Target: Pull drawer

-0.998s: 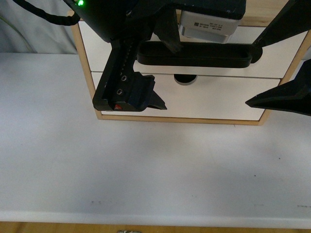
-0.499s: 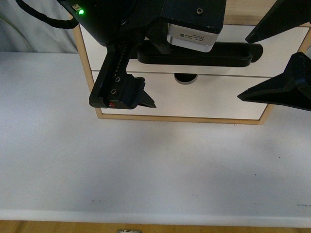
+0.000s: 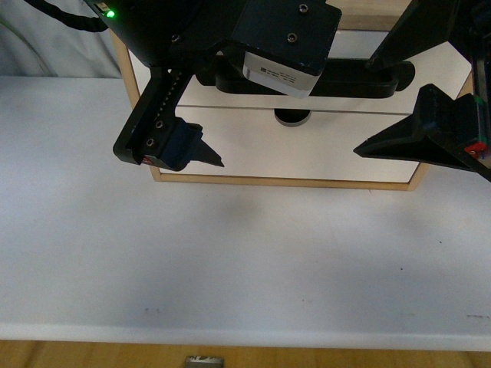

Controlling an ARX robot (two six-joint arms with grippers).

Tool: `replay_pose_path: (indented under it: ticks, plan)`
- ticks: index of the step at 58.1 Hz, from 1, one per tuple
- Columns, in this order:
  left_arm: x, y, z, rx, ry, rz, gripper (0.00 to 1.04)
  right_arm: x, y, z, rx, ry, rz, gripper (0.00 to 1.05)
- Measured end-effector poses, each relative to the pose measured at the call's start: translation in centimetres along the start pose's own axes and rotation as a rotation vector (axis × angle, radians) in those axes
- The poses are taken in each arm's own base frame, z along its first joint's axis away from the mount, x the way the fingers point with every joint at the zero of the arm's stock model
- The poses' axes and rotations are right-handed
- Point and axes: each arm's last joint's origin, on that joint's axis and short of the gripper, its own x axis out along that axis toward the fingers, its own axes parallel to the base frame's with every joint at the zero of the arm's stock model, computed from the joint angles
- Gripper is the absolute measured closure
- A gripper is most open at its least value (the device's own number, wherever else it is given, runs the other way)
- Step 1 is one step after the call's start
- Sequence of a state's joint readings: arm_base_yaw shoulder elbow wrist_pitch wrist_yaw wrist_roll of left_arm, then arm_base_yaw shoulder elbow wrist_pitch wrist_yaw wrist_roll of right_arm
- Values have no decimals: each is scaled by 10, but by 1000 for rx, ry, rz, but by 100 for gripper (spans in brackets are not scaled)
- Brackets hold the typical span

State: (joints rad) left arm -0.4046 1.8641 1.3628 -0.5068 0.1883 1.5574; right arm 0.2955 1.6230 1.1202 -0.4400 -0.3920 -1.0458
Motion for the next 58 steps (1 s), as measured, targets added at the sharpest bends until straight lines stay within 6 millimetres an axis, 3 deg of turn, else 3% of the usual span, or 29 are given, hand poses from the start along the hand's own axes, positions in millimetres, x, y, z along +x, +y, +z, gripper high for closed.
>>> replay_pose_path:
  ticks: [58]
  plan:
    - [-1, -1, -11, 16, 18, -35, 7, 26, -5, -6, 7, 37, 68, 9]
